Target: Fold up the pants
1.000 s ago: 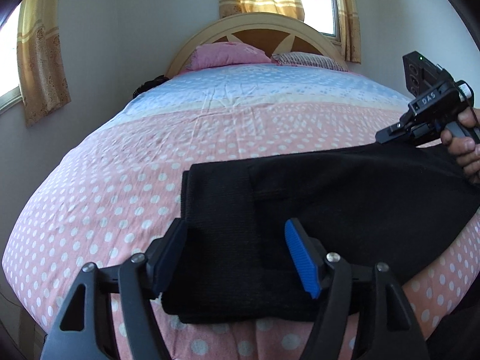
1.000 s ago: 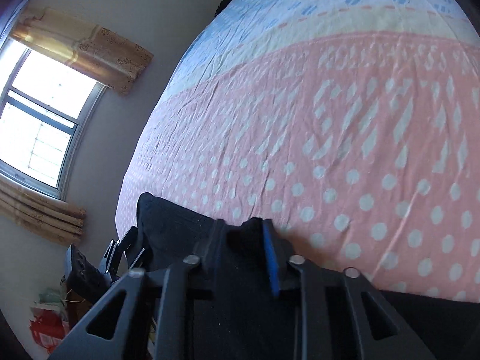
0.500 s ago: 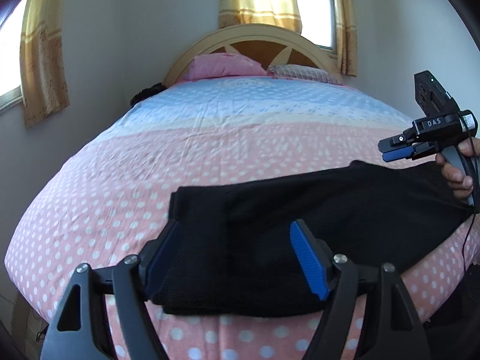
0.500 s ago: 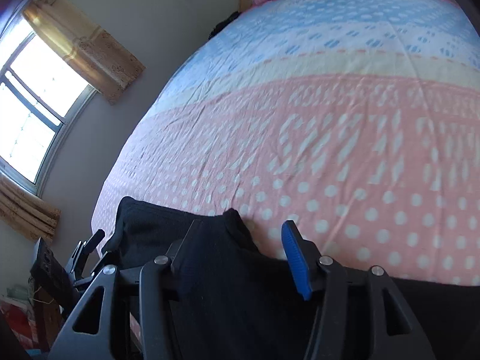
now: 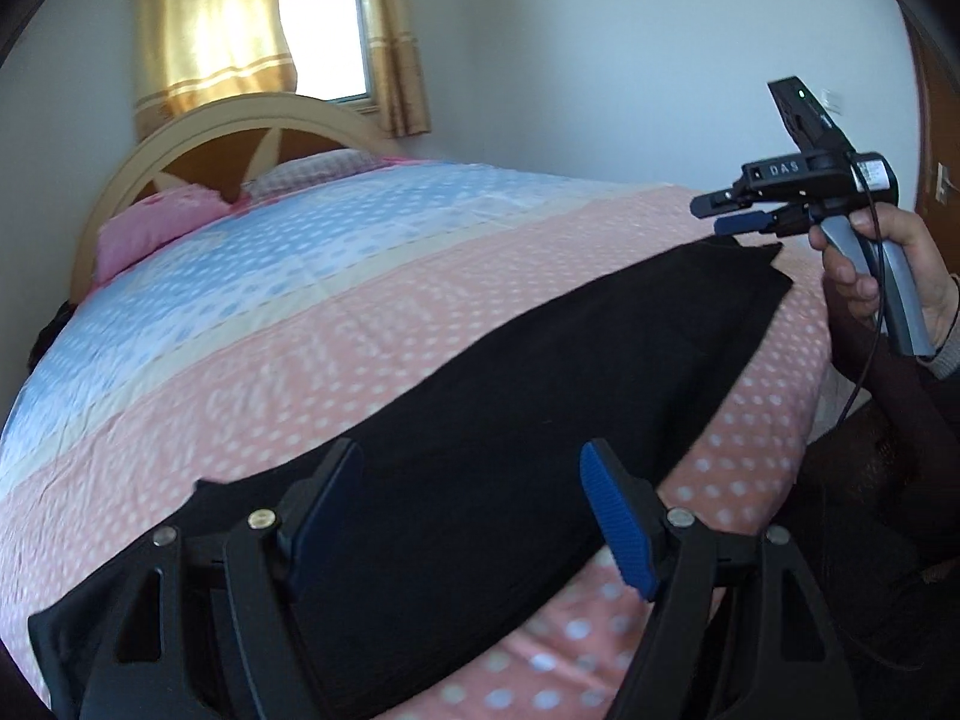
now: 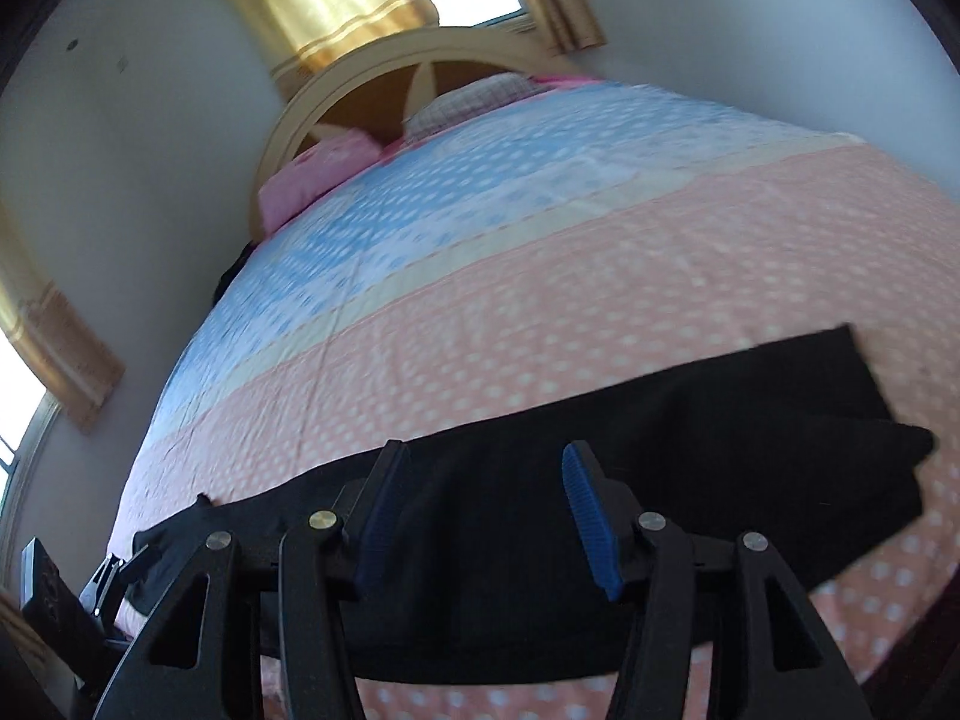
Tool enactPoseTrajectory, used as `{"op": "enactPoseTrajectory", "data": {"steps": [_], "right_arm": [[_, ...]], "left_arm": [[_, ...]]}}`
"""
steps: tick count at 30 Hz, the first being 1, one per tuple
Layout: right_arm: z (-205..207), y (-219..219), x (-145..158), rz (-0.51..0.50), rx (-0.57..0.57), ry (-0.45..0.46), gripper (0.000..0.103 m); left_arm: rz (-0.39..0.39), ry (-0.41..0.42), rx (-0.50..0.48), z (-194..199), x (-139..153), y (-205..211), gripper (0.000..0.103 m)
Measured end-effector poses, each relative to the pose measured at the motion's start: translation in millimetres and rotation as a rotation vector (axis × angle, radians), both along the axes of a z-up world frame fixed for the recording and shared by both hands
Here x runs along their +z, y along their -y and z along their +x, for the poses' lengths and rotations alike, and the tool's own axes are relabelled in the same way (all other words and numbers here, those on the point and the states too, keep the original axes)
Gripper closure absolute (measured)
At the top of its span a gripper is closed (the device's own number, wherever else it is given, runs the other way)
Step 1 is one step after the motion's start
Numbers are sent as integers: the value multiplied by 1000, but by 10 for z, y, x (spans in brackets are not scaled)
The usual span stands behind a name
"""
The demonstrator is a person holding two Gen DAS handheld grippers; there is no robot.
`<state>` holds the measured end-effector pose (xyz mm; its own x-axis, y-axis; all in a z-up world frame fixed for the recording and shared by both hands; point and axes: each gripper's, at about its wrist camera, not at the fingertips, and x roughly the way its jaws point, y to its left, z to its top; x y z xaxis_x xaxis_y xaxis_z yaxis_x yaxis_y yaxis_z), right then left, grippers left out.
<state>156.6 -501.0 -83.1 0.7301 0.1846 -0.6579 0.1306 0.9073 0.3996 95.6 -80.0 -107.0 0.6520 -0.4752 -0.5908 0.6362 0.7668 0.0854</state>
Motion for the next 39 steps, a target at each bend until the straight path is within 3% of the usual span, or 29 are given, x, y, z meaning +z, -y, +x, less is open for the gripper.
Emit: {"op": "enactPoseTrajectory", "data": {"steps": [3,6,11,17,18,19,24,30,31,33,39], "right_arm": [[-223,378,-45,27,-70,8,48],[-332,654,-111,55,-130,-7,48],[-430,995,-150,129,-190,-30,48],[-578,1179,-235,130,-251,-61,48],[-593,1227,-281,142,-266,-71,48],[-602,1275,-322,163,-276,-75,48],[-592,1392,-431,218,-284,-51,48],[-426,1488,-586,273,-272,-24,49],[-401,1496,-593,260,-276,-27,66],[-353,1485,-566,227,-255,-11,88],[-391,1486,-365,199,-224,70,94]], "left_arm": [[51,-2,-90,-56,-93,462,26],[101,-16,-126,-95,-204,722,35],[169,-55,-113,14,-367,776,41],[156,-92,-102,71,-438,740,42],[161,-88,-101,68,-433,746,46],[163,-93,-107,68,-432,748,58],[151,-138,-120,75,-394,706,79],[162,-143,-113,114,-411,726,90],[158,-147,-110,125,-403,727,93],[156,-141,-101,140,-361,731,94],[113,-142,-121,144,-261,670,96]]}}
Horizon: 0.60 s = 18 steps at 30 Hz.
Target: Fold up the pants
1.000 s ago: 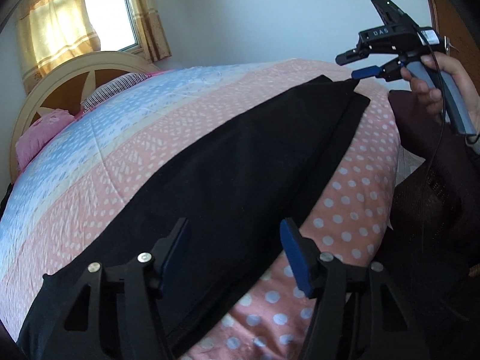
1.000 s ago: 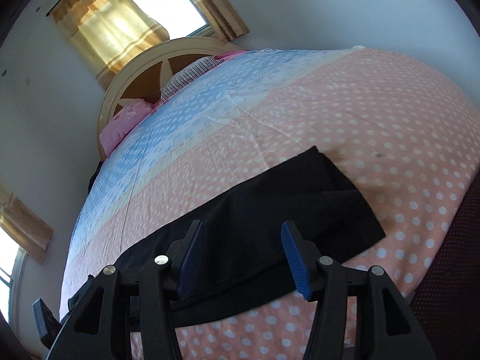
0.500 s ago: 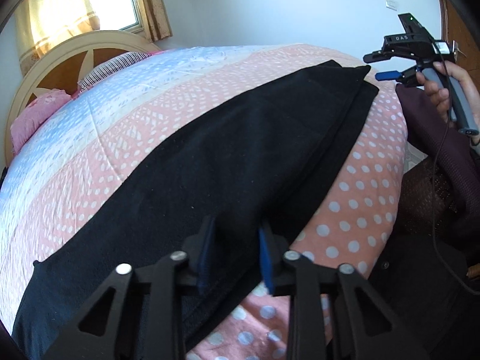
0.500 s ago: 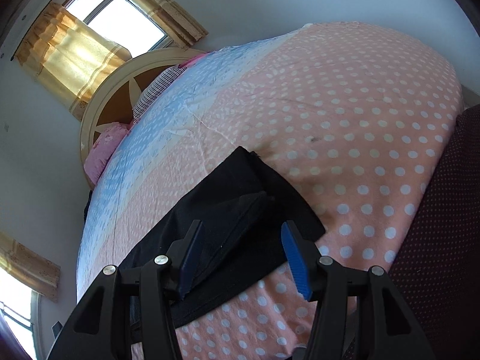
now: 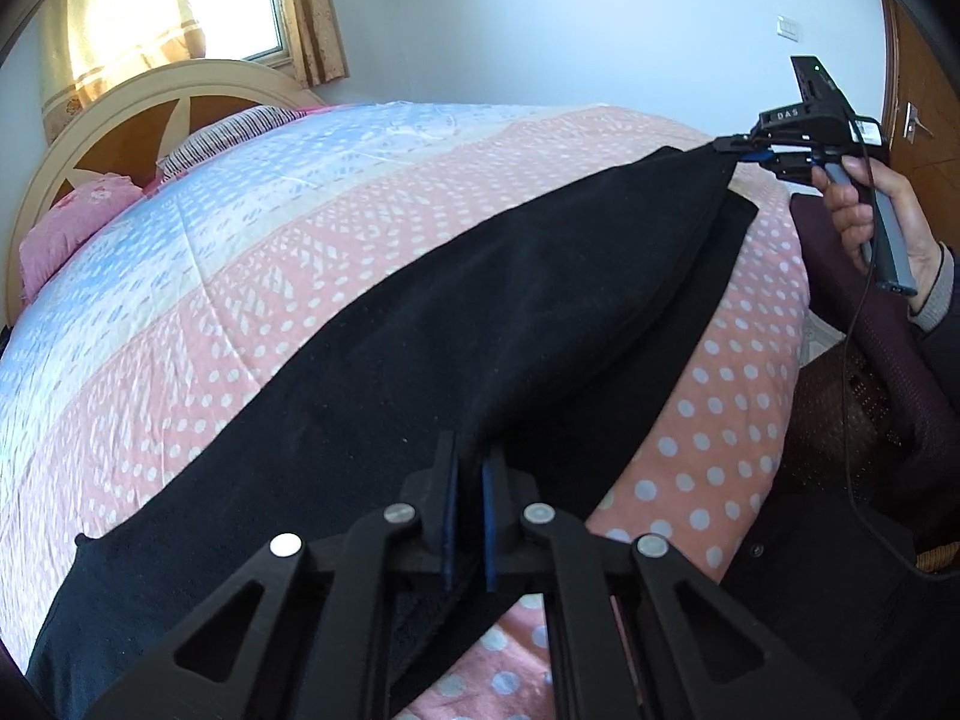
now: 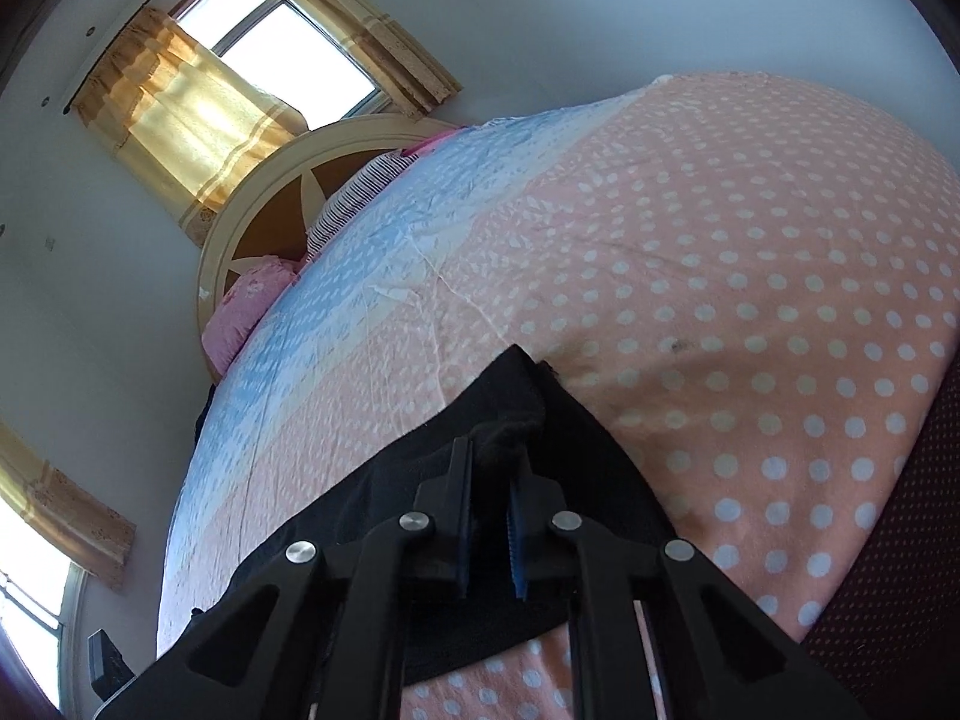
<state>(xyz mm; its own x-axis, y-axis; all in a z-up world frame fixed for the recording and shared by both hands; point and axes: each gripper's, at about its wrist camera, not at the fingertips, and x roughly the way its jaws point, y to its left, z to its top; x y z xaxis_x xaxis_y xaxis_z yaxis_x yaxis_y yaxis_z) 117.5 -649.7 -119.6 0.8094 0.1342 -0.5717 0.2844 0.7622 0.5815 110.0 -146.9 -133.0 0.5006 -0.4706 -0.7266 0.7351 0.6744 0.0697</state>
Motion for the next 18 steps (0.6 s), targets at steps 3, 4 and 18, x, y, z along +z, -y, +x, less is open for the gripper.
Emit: {"op": "enactPoseTrajectory", "data": {"steps": [3,4,18], "right_arm": [[-86,25,83,6,-5,29,94],[-114,34,97,-4,-13,31,94],[-201,154,-250,-29,-74,-114,94]], "left_arm": [[-8,8,-4,-36,20,-28,96],[-13,14,-5,-55,33,-38,96],[35,50,-75,-210,-75,-26,96]]}}
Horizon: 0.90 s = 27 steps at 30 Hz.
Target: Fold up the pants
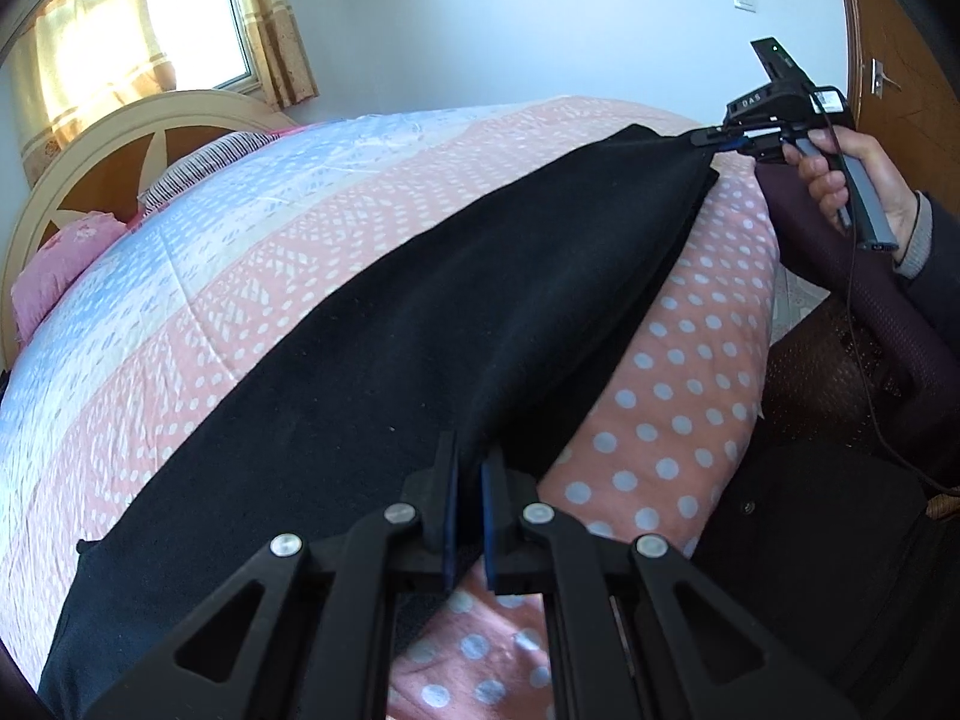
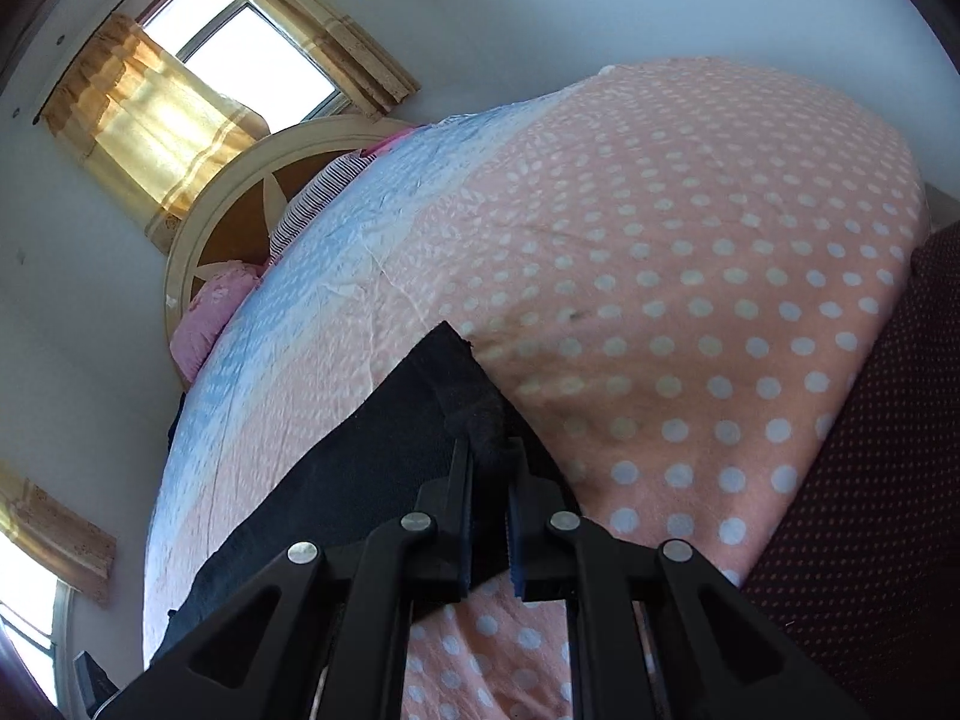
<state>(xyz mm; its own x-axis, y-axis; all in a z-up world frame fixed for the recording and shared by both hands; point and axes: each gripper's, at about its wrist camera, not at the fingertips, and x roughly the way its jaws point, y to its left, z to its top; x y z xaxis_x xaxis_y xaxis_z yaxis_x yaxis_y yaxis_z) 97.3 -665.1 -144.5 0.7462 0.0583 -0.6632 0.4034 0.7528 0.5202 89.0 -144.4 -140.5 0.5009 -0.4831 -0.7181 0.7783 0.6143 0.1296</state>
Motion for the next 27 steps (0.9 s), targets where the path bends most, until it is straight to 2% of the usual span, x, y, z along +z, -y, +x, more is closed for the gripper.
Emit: {"op": "enactPoseTrajectory", "data": {"steps": [3,5,6,8,9,10,13,14,16,19,22,24,27], "right_arm": [[62,18,-145,16,-3,-52,94],[54,37,-145,24,4,-32,94],[52,47,-129,30,7,-28,92],[7,89,-82,10,-23,-27,70],[-39,126,-51,-12,-54,-34,49],[-85,153,0,-31,-79,-24,45],[-194,132,232,-98,-113,20,45],[-210,73,312,-121,-101,44,45],[-181,-137,459,-149,-30,90,45],[-55,-631,559,-168,160,142,45],[107,-1187,468,-128,358,143,45],[215,-1581,384,-109,479,128,45],[280,-2210,340,-175,656,124,45]], "left_arm": [[18,-14,-8,12,-80,18,96],[15,-10,1,1,-113,34,95],[5,-10,6,-4,-104,25,90],[-20,-18,13,-11,-64,-8,88],[-28,-19,15,-15,-39,-30,84],[-30,-14,20,-24,-12,-58,80],[-47,26,43,-73,81,-214,63],[-59,32,53,-87,117,-286,61],[-82,43,71,-99,176,-423,53],[-101,65,108,-88,221,-605,51],[-115,40,143,3,171,-713,51],[-79,44,169,54,85,-701,51],[-55,2,165,107,-32,-715,51]]}}
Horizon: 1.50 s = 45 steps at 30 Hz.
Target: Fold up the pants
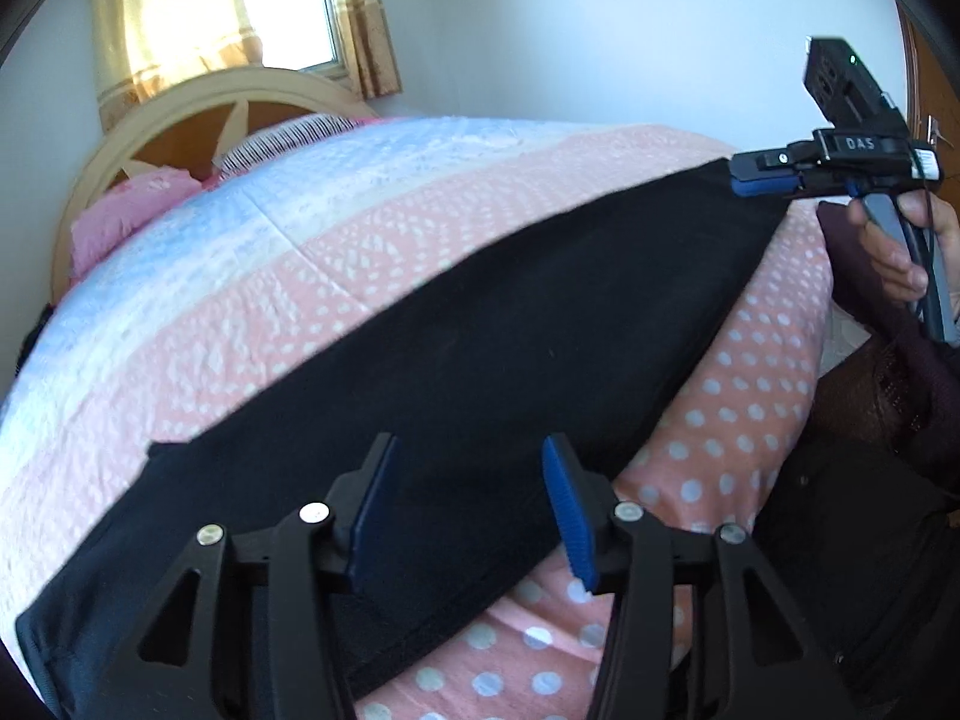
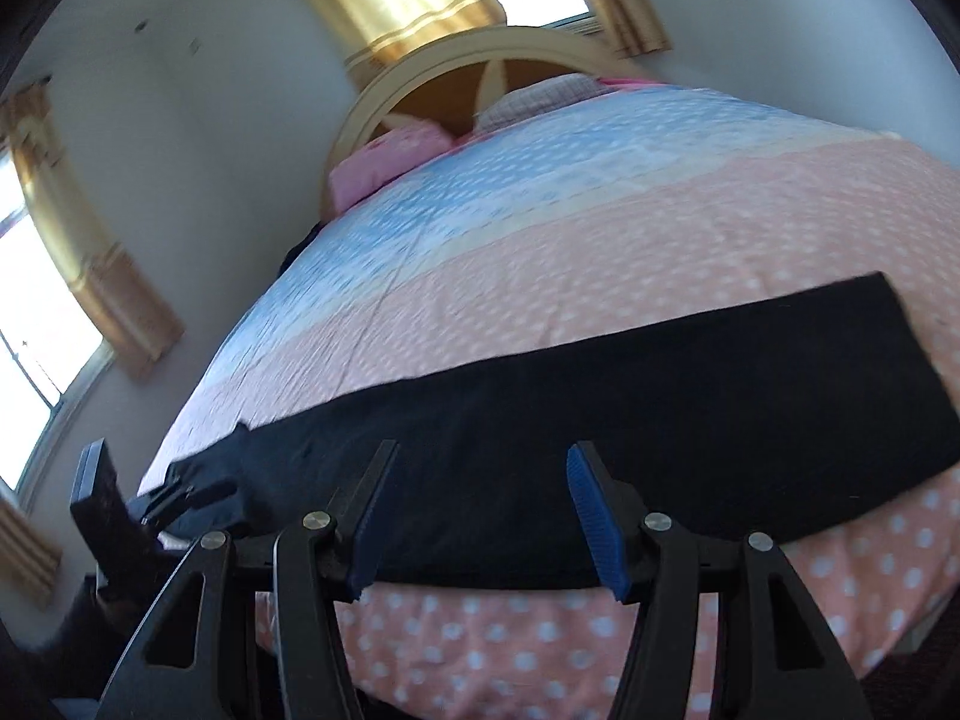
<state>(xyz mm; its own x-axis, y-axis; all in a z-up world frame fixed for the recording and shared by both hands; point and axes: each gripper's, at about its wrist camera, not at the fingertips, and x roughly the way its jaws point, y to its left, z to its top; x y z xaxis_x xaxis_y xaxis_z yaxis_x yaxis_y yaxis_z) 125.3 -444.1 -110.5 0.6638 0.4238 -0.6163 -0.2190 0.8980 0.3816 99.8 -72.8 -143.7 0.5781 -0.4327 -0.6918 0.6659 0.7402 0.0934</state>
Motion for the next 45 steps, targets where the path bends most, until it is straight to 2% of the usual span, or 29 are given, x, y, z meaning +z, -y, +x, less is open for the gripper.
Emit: {"op": "enactPoseTrajectory", "data": {"steps": [2,4,7,9,11,12,14,16,18,21,24,26,28,30,33,34,37,40,45], "right_arm": [[15,-350,7,-37,99,23,45],[37,-608,-45,-33,180,14,45],[97,-897,-237,-48,261,-56,45],[106,-1043,-370,-82,302,-92,45],[114,-1147,-505,-143,333,-133,45],[98,-1159,-500,-161,334,-109,45],[129,-1150,-444,-143,335,-117,45],[194,-1119,-326,-103,334,-81,45],[304,-1171,-262,-107,311,-54,45],[536,-1194,-312,-103,269,-82,45],[839,-1186,-477,-115,206,-162,45],[924,-1144,-495,-64,194,-174,45],[905,-1112,-447,-57,192,-177,45],[820,-1088,-367,-91,177,-153,45],[591,-1089,-365,-118,217,-130,45],[549,-1081,-454,-143,210,-149,45],[452,-1153,-559,-247,251,-34,45],[392,-1276,-514,-356,273,5,45],[413,-822,-319,-185,143,-18,45]], "left_arm": [[39,-21,-15,-5,-91,29,51],[62,-4,-18,-34,-128,23,51],[33,-5,1,-27,-76,-34,51],[8,32,35,-6,7,-110,51],[-15,62,80,39,98,-214,43],[-17,78,114,86,133,-284,38],[-7,88,166,204,167,-418,38],[3,82,221,331,176,-570,38],[4,63,277,468,169,-742,38],[8,6,335,658,105,-934,38],[73,-33,381,837,-29,-1031,36],[54,-66,391,911,-66,-1082,31],[44,-73,408,952,-42,-1119,25],[43,-70,411,955,-21,-1132,25],[12,-37,427,858,21,-1185,26],[-5,-32,433,801,11,-1203,26],[-20,-33,459,743,-17,-1219,26],[-32,-1,460,635,41,-1125,26],[-80,7,414,510,163,-923,22]]}}
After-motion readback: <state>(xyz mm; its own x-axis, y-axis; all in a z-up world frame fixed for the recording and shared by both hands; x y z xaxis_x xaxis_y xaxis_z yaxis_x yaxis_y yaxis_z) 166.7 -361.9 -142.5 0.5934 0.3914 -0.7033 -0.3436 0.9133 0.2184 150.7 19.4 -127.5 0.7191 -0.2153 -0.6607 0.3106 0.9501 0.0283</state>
